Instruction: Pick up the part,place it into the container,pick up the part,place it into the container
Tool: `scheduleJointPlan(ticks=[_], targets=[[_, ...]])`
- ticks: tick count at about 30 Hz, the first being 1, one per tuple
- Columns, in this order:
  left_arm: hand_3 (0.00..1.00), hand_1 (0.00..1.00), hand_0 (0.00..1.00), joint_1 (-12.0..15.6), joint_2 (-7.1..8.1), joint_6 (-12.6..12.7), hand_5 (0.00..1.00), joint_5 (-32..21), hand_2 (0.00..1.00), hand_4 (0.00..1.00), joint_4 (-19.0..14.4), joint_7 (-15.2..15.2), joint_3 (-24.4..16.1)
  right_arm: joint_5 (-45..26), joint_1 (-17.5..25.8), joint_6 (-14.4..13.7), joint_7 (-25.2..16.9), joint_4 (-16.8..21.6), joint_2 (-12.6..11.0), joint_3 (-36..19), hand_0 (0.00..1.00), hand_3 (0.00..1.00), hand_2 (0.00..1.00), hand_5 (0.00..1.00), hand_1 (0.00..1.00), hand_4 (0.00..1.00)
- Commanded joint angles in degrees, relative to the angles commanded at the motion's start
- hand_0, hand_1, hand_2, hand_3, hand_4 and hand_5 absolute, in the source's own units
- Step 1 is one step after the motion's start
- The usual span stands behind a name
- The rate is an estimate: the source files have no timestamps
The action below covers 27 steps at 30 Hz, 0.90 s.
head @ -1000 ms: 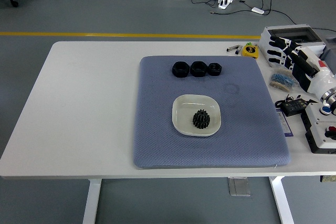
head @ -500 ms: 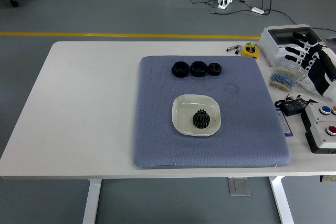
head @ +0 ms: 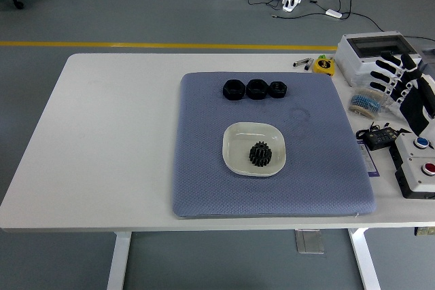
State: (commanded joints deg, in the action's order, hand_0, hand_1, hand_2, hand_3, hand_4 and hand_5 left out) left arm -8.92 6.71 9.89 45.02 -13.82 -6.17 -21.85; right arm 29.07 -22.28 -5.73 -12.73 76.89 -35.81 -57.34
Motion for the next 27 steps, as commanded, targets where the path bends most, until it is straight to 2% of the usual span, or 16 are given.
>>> scheduleJointPlan(ticks=[4,19,27], targets=[[0.652,0.707,0.704,-0.2,-0.06,-0.4,0.662,2.1,0.739,0.680,0.0,0.1,-0.1,0.5,0.5,0.1,0.3,0.3,0.0,-0.3,0.827,0.849,0.855,0.847,0.822,0.998],[0.652,0.707,0.703,0.0,0.03,-0.9,0.666,3.4,0.739,0.684,-0.3,0.1,-0.2,0.5,1.3,0.4,0.3,2.1,0.4,-0.5,0.819,0.846,0.852,0.838,0.818,0.998],[0.652,0.707,0.704,-0.1,-0.02,-0.9,0.668,3.4,0.739,0.686,-0.2,0.2,-0.1,0.0,1.2,-0.5,-0.3,2.8,0.4,-0.9,0.818,0.847,0.855,0.818,0.819,0.998]])
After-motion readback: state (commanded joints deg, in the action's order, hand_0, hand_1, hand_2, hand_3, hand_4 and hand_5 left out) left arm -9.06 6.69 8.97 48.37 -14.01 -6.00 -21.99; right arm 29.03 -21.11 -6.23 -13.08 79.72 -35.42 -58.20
